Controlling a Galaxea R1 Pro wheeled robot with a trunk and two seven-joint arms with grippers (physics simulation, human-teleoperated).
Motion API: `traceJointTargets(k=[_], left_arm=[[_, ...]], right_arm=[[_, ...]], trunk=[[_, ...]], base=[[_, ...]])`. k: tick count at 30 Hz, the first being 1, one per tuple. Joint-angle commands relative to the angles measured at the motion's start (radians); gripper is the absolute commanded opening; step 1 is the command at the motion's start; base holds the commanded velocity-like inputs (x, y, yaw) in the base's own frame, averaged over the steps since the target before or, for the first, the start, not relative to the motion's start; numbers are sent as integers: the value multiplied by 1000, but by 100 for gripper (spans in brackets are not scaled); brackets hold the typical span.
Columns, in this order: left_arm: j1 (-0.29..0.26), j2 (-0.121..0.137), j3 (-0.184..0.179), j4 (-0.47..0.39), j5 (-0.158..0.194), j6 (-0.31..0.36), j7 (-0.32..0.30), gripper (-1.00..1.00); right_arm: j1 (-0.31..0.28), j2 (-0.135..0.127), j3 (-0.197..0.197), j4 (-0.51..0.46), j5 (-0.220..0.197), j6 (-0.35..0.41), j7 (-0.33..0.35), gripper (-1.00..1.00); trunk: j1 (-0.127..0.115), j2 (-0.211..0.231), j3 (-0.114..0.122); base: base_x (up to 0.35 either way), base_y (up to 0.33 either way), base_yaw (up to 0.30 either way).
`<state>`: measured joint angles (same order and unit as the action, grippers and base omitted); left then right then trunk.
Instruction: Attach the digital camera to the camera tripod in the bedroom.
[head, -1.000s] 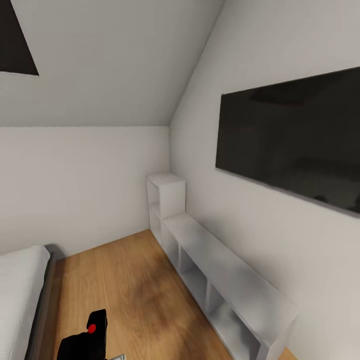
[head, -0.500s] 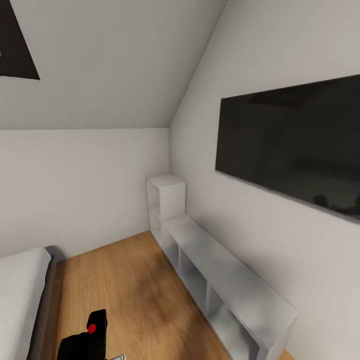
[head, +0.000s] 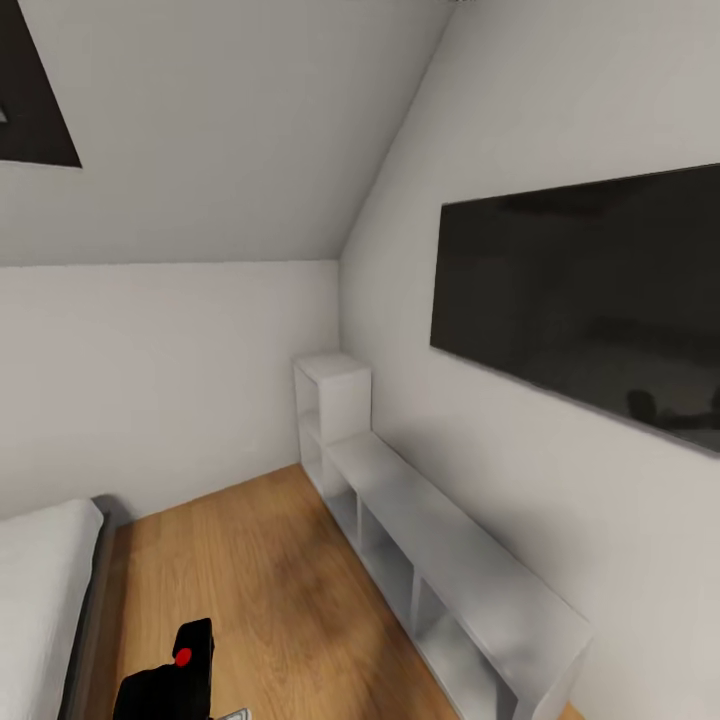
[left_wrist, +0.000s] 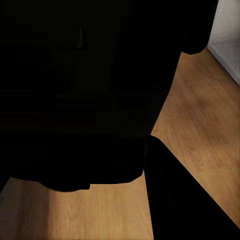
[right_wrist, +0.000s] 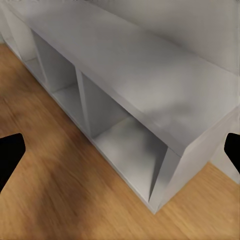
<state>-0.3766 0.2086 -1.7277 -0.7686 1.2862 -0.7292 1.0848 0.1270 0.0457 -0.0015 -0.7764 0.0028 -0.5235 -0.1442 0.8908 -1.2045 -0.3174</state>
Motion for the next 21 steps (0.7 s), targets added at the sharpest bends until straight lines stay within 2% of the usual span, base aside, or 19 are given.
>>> traceJointTargets(k=[1,21], left_arm=[[-2,0,-6,-2,1,2,4,-100],[-2,1,-6,-1,1,2,4,-100]], right_arm=[[0,0,0,-1,0,-1,-3,100],[0,0,0,0,0,0,-3,100]], trunk=[[-4,6,2],[-81,146,65]], base=[[0,0,0],[0,0,0]])
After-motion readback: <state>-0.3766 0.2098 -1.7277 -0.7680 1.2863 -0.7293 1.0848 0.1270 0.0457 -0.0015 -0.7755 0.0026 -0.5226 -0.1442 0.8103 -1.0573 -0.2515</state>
